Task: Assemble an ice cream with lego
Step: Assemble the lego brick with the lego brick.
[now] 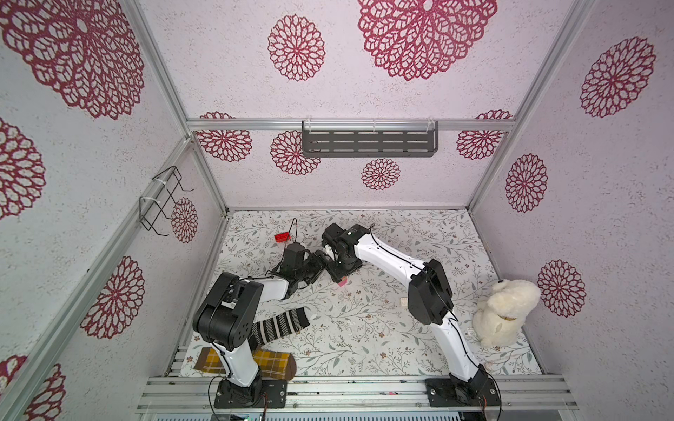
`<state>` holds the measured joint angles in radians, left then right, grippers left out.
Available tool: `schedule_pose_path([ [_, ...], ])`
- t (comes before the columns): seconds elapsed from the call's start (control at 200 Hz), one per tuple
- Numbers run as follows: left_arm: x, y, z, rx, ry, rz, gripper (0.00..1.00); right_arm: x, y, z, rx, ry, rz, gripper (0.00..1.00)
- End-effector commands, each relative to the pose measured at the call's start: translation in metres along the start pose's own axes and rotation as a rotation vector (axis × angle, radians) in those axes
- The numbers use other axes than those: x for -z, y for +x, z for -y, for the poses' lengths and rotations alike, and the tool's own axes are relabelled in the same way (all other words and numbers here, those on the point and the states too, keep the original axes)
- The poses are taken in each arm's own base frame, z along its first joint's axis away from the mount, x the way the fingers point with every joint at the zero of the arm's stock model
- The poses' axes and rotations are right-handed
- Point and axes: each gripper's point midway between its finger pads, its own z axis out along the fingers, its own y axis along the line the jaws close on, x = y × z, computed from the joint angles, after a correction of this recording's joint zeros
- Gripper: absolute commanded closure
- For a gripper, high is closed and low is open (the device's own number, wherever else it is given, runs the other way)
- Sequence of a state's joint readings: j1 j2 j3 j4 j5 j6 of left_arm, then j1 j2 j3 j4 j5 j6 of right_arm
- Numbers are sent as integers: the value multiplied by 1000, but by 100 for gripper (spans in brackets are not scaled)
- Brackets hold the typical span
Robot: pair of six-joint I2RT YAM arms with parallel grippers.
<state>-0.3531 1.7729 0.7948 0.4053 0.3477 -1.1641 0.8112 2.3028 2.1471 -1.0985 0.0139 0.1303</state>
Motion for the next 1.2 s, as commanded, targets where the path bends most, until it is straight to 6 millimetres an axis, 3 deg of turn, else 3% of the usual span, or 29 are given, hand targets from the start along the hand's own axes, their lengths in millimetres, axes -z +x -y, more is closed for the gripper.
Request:
schedule_pose_path([
  [0.0, -3, 24, 6, -47, 23, -89, 24, 2, -30, 14, -58, 8, 96, 67],
  [0.22, -2, 24, 6, -49, 25, -90, 24, 6, -35, 15, -61, 4, 112, 67],
  [0.891, -1, 31, 9, -66, 38, -112, 24, -28, -29, 16, -58, -31, 42, 65],
  [1.196, -2, 32, 10, -68, 39, -118, 24, -32, -23, 15, -58, -34, 33, 57],
])
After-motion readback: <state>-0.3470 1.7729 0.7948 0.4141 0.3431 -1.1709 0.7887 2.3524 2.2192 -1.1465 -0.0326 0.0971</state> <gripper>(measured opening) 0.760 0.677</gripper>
